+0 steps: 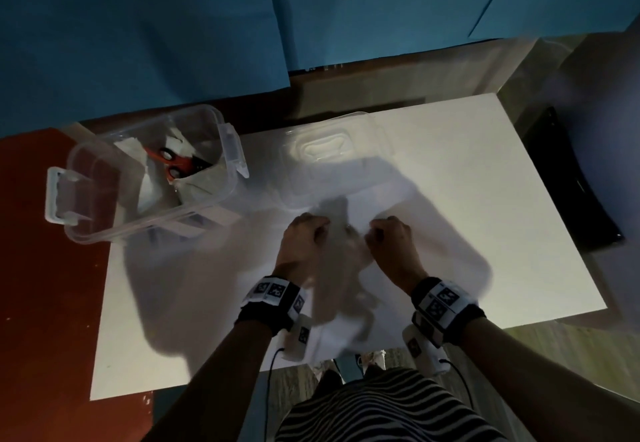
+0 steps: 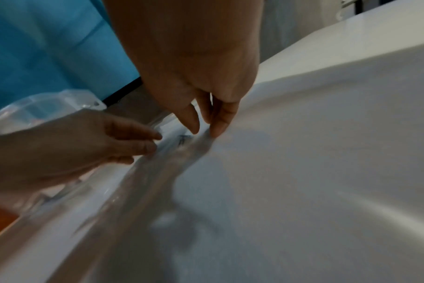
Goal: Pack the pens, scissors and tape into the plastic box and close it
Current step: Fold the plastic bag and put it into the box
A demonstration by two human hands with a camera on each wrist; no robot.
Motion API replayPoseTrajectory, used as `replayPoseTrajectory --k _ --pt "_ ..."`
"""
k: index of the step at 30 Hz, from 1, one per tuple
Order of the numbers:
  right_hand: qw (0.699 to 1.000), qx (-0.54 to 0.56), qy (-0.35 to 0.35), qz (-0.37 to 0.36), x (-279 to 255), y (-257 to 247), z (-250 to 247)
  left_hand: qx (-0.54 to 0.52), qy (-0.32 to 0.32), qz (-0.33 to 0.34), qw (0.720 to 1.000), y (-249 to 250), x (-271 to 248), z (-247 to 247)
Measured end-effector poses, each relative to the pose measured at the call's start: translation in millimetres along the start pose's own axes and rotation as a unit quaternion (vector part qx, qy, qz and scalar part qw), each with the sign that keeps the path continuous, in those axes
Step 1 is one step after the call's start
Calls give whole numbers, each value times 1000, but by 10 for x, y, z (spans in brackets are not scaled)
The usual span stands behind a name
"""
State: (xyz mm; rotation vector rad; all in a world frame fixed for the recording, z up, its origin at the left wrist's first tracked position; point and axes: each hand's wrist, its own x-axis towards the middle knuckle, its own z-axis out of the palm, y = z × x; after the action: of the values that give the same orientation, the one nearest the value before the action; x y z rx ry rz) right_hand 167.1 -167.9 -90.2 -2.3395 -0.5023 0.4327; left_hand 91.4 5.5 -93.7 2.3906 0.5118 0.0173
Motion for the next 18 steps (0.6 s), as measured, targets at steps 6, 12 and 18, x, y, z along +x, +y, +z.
replayPoseTrajectory --k 6,12,18 --pt "995 -50 3 -90 -32 -160 222 47 -148 61 986 30 186 -7" --pt "993 -65 -21 -95 30 -188 257 45 -137 51 988 251 114 -60" --pt "983 -130 -46 -121 2 -139 296 114 -101 93 984 233 -3 77"
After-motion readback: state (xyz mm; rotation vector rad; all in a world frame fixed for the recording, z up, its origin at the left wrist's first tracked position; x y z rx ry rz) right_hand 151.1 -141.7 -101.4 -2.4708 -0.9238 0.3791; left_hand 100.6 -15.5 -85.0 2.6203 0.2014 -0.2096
